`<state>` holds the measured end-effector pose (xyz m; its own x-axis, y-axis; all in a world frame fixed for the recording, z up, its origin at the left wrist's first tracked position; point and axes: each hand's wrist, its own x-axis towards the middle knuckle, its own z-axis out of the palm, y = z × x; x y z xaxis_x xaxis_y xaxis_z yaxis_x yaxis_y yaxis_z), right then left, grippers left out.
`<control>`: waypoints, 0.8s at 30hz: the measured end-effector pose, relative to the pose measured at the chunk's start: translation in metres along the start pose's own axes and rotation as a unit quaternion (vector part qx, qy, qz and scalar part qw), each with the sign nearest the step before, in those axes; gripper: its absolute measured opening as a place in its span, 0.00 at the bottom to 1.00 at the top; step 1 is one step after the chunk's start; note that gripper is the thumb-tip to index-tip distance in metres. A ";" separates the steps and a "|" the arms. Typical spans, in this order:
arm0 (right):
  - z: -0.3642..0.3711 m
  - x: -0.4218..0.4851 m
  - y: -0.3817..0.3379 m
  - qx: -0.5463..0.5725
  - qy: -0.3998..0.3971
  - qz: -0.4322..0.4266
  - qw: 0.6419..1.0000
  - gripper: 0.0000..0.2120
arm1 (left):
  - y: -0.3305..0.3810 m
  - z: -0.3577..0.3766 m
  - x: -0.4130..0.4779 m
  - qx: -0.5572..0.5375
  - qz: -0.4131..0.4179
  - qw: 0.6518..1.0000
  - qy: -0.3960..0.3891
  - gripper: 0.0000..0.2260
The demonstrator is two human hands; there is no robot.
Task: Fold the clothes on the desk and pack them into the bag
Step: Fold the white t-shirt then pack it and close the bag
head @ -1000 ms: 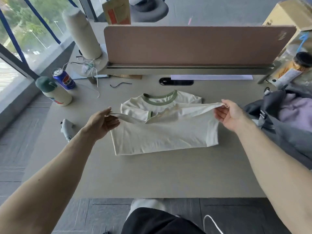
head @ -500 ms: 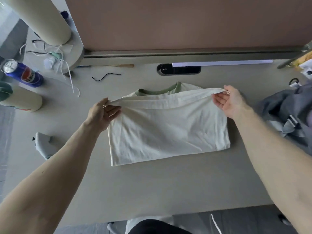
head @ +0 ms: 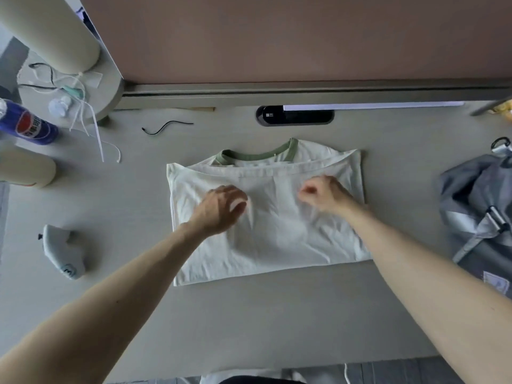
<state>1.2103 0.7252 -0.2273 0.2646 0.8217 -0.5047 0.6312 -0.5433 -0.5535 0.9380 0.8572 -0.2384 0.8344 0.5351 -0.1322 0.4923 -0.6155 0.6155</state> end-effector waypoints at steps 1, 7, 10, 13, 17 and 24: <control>0.007 0.002 -0.002 -0.048 -0.001 -0.042 0.998 0.07 | 0.001 0.007 0.006 0.045 0.037 0.998 -0.019 0.10; 0.013 0.030 0.005 -0.127 0.162 -0.102 0.973 0.16 | -0.022 0.012 0.038 0.137 -0.046 0.989 0.004 0.23; 0.005 0.042 0.007 -0.133 0.147 -0.071 0.978 0.27 | -0.028 0.008 0.049 0.159 -0.089 0.983 -0.003 0.25; -0.002 0.045 0.008 -0.146 0.218 -0.062 0.963 0.26 | -0.019 0.010 0.050 0.157 -0.146 0.977 0.000 0.26; 0.007 0.028 0.010 -0.160 0.255 -0.147 0.942 0.11 | -0.006 0.021 0.049 0.188 -0.151 0.971 0.004 0.28; -0.005 0.041 0.028 -0.196 0.169 0.024 0.966 0.26 | -0.033 0.013 0.038 0.176 -0.200 0.964 0.000 0.30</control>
<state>1.2425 0.7445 -0.2596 0.4812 0.8429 -0.2409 0.8222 -0.5293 -0.2094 0.9563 0.8902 -0.2739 0.5602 0.7703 -0.3048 0.8284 -0.5180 0.2133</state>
